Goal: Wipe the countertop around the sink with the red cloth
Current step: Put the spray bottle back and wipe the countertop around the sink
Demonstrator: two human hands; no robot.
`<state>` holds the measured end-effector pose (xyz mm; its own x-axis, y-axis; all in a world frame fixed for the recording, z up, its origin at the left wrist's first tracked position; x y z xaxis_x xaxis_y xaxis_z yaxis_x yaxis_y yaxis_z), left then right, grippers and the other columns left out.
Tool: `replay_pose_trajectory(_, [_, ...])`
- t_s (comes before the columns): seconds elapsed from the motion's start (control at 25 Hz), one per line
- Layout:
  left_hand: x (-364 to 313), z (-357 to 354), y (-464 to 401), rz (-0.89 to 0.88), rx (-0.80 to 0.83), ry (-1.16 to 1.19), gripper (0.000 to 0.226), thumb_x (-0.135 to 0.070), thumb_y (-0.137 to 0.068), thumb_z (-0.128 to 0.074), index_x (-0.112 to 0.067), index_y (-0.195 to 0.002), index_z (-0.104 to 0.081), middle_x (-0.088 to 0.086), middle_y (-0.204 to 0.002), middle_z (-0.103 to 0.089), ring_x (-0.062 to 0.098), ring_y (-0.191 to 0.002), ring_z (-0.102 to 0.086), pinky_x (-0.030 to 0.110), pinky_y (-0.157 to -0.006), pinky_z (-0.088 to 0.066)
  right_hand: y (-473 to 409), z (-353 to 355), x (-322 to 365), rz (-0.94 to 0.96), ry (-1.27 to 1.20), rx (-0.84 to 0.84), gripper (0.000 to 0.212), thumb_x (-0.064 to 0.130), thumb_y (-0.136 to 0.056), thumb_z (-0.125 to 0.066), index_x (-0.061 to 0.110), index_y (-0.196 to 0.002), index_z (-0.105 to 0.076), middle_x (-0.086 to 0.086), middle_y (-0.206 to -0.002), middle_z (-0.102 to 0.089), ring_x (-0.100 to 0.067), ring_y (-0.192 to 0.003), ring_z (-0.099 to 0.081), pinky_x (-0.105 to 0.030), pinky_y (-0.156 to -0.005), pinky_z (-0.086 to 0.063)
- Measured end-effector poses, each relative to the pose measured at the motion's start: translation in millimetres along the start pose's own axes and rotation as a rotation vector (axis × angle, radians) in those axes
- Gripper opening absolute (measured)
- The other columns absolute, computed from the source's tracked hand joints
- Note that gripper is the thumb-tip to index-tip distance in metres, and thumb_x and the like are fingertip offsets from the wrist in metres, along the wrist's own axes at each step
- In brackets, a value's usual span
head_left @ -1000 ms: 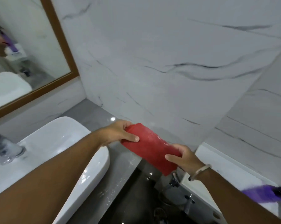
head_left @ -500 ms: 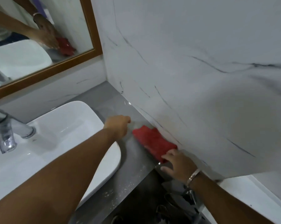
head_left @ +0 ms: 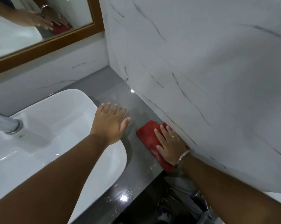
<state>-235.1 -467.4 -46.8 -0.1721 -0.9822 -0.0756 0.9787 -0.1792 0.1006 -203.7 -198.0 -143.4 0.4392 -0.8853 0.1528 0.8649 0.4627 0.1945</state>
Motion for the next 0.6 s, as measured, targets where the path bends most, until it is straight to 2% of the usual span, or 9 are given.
replay_pose_trajectory(0.12, [1.8, -2.1, -0.7, 0.010, -0.005, -0.008, 0.077, -0.061, -0.095, -0.001, -0.025, -0.147, -0.046, 0.012, -0.151, -0.048, 0.036, -0.144, -0.034, 0.049, -0.120, -0.016, -38.1, -7.9, 18.8, -0.047, 0.007, 0.041, 0.071, 0.037, -0.093, -0.041, 0.019, -0.156, -0.015, -0.021, -0.163, -0.012, -0.043, -0.148, -0.013, -0.053, -0.119, -0.019])
replay_pose_trajectory(0.16, [1.0, -1.6, -0.9, 0.011, -0.008, -0.011, 0.077, -0.061, -0.095, -0.002, -0.025, -0.147, -0.046, 0.012, -0.150, -0.049, 0.036, -0.144, -0.035, 0.049, -0.120, -0.017, -37.1, -15.1, 34.6, 0.014, -0.001, 0.022, 0.071, 0.038, -0.091, -0.041, 0.018, -0.155, -0.018, -0.023, -0.162, -0.016, -0.045, -0.147, -0.017, -0.055, -0.117, -0.022])
replay_pose_trajectory(0.28, [0.4, 1.4, -0.6, 0.008, -0.007, 0.000, 0.078, -0.062, -0.095, -0.001, -0.025, -0.148, -0.045, 0.012, -0.150, -0.050, 0.036, -0.143, -0.036, 0.050, -0.120, -0.017, 9.1, -34.4, 63.0, 0.400, -0.017, 0.068, 0.075, 0.045, -0.083, -0.050, 0.023, -0.152, -0.029, -0.018, -0.160, -0.028, -0.041, -0.142, -0.032, -0.054, -0.112, -0.030])
replay_pose_trajectory(0.36, [0.3, 2.3, -0.3, 0.007, 0.002, 0.004, 0.078, -0.062, -0.095, 0.000, -0.025, -0.148, -0.045, 0.011, -0.150, -0.049, 0.036, -0.144, -0.035, 0.050, -0.120, -0.015, 25.5, -27.7, 32.9, 0.456, -0.016, 0.089, 0.075, 0.044, -0.079, -0.056, 0.026, -0.149, -0.036, -0.013, -0.158, -0.033, -0.037, -0.140, -0.038, -0.052, -0.111, -0.034])
replay_pose_trajectory(0.48, [1.5, 1.0, -1.6, 0.017, -0.005, 0.002, 0.083, -0.064, -0.093, 0.005, -0.027, -0.145, -0.049, 0.010, -0.150, -0.050, 0.035, -0.144, -0.036, 0.049, -0.120, -0.014, 1.1, -15.3, -2.4, 0.247, 0.038, 0.045, 0.070, 0.038, -0.084, -0.052, 0.019, -0.149, -0.036, -0.018, -0.158, -0.032, -0.039, -0.143, -0.033, -0.053, -0.112, -0.035])
replay_pose_trajectory(0.6, [0.9, -1.7, -2.9, 0.013, -0.004, -0.007, 0.087, -0.065, -0.092, 0.009, -0.027, -0.144, -0.050, 0.011, -0.149, -0.051, 0.036, -0.143, -0.037, 0.050, -0.120, -0.015, -50.2, -9.5, 29.6, -0.038, 0.002, -0.007, 0.070, 0.032, -0.088, -0.055, 0.008, -0.150, -0.032, -0.022, -0.159, -0.027, -0.040, -0.145, -0.027, -0.054, -0.117, -0.024])
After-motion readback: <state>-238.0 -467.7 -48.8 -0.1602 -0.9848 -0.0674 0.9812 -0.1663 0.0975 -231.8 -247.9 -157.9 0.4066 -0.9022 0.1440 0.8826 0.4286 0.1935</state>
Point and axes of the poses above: each hand's wrist, its own y-axis away from the middle knuckle, its own z-axis out of the back of the hand, x = y × z, the point moved 2 cm from there along -y, towards the middle knuckle
